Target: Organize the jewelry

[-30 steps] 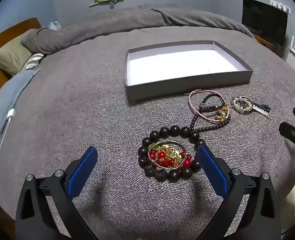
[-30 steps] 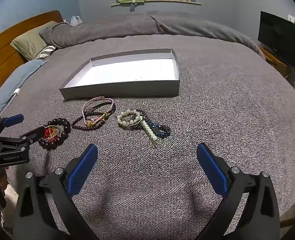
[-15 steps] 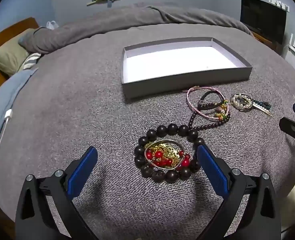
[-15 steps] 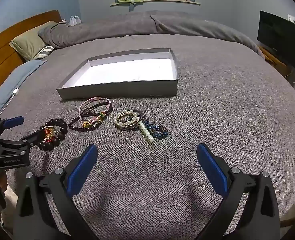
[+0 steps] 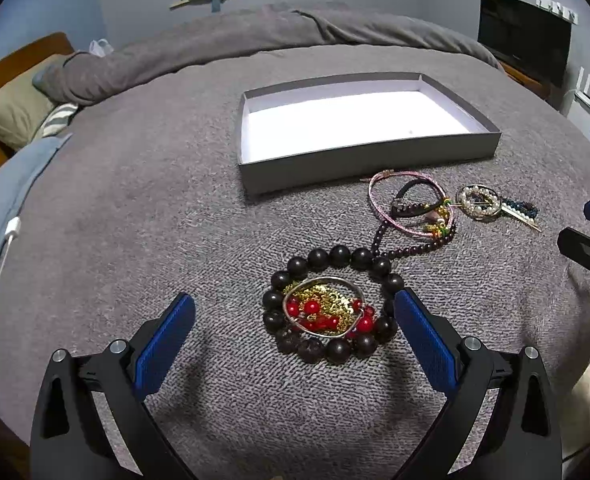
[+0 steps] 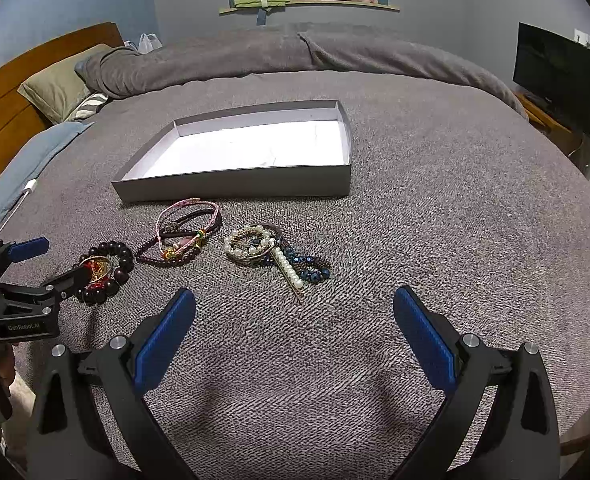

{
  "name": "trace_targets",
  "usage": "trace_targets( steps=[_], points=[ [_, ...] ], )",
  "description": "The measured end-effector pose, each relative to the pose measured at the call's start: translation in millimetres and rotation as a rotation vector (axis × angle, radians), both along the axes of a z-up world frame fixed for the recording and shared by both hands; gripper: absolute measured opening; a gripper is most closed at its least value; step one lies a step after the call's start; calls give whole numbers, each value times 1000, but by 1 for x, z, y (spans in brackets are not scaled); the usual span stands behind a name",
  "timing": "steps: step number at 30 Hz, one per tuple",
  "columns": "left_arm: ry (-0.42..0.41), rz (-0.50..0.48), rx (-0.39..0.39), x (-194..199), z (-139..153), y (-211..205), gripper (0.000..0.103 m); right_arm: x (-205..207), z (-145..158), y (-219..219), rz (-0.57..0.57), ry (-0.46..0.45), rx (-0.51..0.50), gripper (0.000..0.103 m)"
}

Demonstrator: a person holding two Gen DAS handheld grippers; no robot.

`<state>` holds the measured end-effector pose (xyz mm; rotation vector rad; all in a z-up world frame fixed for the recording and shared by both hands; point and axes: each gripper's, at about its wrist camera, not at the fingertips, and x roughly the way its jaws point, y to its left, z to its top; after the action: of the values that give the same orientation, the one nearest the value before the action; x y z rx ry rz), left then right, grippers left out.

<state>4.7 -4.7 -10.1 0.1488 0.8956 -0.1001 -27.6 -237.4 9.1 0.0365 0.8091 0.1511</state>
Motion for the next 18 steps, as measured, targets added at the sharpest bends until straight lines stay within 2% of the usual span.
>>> trace_targets(
  steps=[18],
  points=[
    [3,0,-7,-1,3,1,99,-1,3,-1,3,-4,0,98]
  ],
)
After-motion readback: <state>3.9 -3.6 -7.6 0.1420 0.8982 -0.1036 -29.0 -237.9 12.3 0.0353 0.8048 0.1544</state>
